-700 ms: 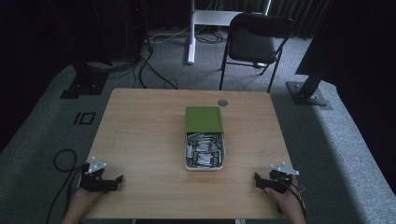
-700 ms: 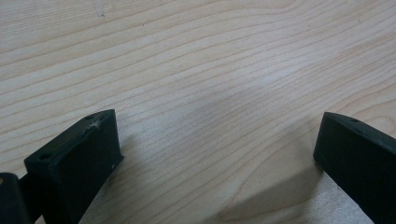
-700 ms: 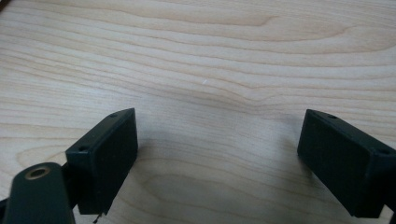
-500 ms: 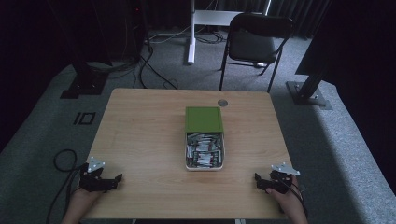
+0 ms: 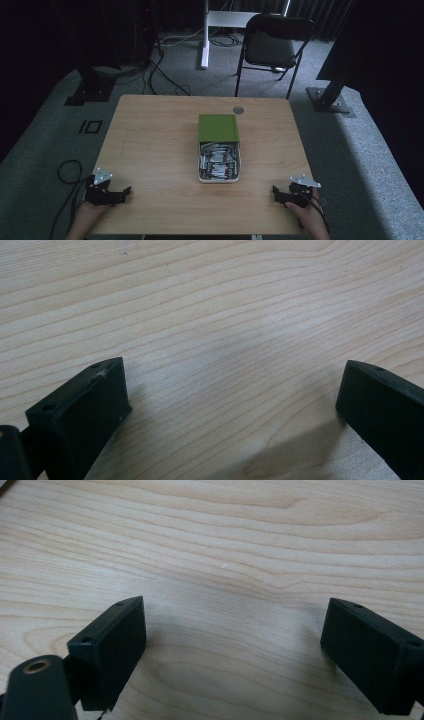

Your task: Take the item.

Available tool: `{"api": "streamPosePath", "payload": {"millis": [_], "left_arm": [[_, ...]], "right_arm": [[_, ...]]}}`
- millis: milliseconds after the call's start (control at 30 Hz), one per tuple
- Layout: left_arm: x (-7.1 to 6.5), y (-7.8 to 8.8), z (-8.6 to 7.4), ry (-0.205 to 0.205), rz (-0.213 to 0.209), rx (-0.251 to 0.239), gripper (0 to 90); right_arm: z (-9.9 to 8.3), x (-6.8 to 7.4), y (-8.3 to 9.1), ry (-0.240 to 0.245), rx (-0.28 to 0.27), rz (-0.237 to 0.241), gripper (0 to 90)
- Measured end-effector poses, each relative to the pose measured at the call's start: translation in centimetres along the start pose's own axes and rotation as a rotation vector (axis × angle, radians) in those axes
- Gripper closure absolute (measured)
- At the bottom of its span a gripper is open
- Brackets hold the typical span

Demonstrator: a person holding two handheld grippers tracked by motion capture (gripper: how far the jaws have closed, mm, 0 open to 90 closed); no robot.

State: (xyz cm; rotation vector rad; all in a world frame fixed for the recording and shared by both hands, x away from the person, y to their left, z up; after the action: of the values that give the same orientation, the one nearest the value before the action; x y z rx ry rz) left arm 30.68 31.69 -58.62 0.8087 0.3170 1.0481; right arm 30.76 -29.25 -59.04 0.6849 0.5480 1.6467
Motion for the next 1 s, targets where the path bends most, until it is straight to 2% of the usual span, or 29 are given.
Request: {"api": "streamPosePath", "payload": {"millis": [267,500,733,1000], "left_arm": [[0.0,0.0,0.0,0.000,0.000,0.000,1.3],[0.0,0.0,0.0,0.000,0.000,0.000,1.3],[0.0,0.0,0.0,0.000,0.000,0.000,1.3],[0.0,0.0,0.0,0.000,0.000,0.000,1.3]], "right_arm": [[0.1,0.1,-0.1,0.009,0.000,0.006,10.9],[0.7,0.4,0.0,0.041,0.007,0.004,11.0],[2.2,1.2,0.8,0.056,-0.022,0.031,11.0],[5.0,2.5,1.9,0.092,-0.074,0.057,11.0]]}}
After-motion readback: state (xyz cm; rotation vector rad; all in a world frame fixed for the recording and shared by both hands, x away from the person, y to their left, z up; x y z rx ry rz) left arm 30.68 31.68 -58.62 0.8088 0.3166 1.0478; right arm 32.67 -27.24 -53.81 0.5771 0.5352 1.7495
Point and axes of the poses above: each handheld gripper's, and its own axes: y roughly backward along the jaws, z roughly out of its top, x roughly to its left, the point moved 5 cm from there along -y, roughly forward along the jaws, and after that the axes turned 10 degrees about -y, right-handed, at the moved point
